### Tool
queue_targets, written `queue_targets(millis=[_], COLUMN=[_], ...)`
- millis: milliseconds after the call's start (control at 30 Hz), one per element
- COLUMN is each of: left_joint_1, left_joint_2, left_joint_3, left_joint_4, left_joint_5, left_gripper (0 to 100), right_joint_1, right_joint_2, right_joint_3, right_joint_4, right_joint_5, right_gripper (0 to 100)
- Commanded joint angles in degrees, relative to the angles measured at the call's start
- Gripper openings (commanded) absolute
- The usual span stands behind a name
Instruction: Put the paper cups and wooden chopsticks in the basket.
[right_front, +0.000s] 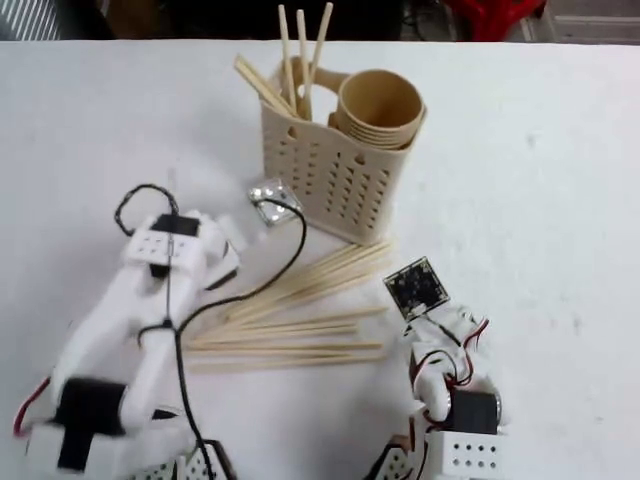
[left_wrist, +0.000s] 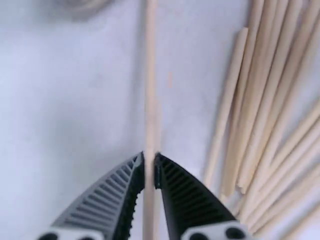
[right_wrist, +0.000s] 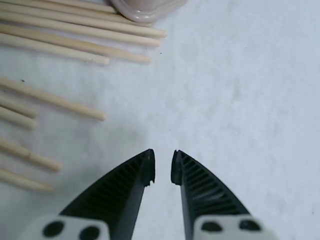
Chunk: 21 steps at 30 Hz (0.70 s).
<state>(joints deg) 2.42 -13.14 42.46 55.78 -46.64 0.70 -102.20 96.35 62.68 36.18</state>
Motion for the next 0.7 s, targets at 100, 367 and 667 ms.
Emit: queue_targets(millis=[100,367,667], left_joint_1=[-2.42,-13.05,-22.90], left_joint_2=[-13.67,-20.53,-20.70], left_joint_3=[-1.14,2.55,14.86], left_joint_4=[9.93,12.75,-4.40], left_joint_5=[-4.84,-11.96,-16.62], left_gripper=[2,2,2], right_joint_1=[-0.31,-0.31,-0.31], right_joint_2=[-0.40,-0.40,-0.40], right_joint_3=[0.53,0.53,0.53], right_joint_4=[-0.48,-0.48,-0.48], right_joint_5=[0.35,0.35,0.35], right_gripper=[7.0,7.0,7.0])
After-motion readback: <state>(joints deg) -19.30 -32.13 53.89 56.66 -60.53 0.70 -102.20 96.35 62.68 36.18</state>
